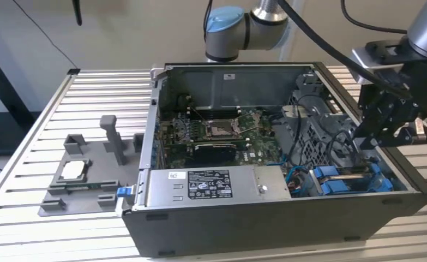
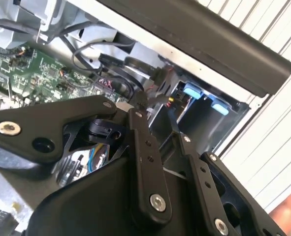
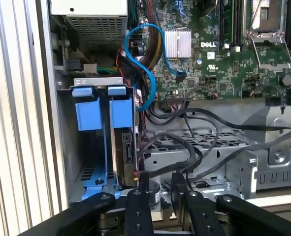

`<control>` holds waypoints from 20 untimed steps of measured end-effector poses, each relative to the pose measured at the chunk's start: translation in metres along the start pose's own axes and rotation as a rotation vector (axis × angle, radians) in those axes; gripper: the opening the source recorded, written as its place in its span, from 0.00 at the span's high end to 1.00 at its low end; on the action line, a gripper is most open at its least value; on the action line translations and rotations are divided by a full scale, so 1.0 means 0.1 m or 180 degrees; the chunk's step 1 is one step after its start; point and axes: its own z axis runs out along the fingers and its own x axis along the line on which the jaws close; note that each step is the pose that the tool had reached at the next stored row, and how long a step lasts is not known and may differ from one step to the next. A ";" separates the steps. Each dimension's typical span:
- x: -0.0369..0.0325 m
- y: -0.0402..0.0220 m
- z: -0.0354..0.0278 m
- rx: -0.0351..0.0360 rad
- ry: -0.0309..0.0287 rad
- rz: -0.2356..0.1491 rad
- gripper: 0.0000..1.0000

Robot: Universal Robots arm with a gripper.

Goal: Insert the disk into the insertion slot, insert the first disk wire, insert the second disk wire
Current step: 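Insert the second disk wire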

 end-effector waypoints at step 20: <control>-0.030 -0.249 -0.006 -0.0012 -0.0022 0.0021 0.67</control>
